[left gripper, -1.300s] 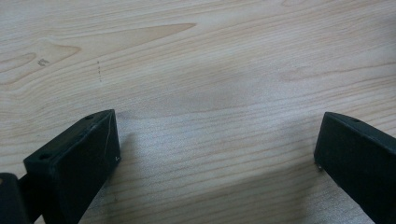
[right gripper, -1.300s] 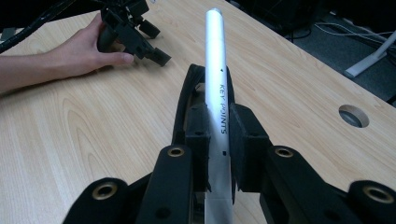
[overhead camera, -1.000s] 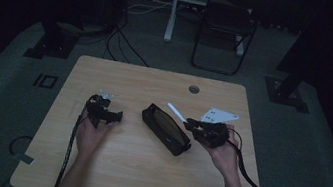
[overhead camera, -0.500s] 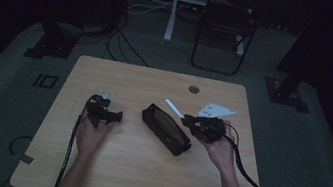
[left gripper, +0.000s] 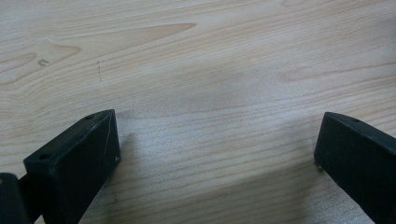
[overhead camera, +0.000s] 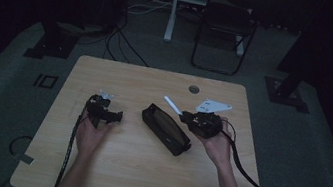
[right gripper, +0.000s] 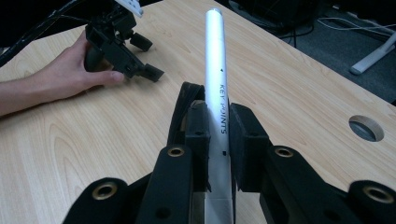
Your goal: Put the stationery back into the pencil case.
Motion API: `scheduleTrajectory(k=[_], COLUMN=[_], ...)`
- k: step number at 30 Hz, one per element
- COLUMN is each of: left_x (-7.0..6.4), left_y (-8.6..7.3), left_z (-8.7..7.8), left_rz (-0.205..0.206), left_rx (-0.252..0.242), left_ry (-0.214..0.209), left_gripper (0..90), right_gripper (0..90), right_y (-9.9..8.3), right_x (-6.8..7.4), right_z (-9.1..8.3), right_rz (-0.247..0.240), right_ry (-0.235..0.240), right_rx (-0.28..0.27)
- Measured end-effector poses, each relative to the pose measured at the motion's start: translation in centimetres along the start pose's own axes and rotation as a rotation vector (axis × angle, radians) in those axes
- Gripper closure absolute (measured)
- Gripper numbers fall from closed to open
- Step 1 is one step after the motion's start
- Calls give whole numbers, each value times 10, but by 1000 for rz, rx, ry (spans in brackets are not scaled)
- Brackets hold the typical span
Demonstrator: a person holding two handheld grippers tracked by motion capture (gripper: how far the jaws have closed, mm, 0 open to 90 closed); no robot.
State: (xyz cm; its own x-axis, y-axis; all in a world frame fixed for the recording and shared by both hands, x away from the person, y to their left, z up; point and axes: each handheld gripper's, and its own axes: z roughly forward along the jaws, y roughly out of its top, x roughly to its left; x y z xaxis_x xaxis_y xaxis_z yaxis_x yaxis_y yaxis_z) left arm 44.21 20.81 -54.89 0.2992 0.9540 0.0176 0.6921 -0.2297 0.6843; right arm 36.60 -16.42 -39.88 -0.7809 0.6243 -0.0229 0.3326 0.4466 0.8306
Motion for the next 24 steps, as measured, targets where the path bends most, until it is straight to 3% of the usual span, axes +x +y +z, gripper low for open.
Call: scheduleTrajectory(k=[24], left_x=[0], left_y=[0], left_z=[0], left_rz=[0], left_rx=[1], left_ry=[0], left_gripper=[6], right_gripper=[790], right_y=[-2], right_x=[-8], right_z=[23], right_rz=[42], right_ry=[4], right_rx=[8])
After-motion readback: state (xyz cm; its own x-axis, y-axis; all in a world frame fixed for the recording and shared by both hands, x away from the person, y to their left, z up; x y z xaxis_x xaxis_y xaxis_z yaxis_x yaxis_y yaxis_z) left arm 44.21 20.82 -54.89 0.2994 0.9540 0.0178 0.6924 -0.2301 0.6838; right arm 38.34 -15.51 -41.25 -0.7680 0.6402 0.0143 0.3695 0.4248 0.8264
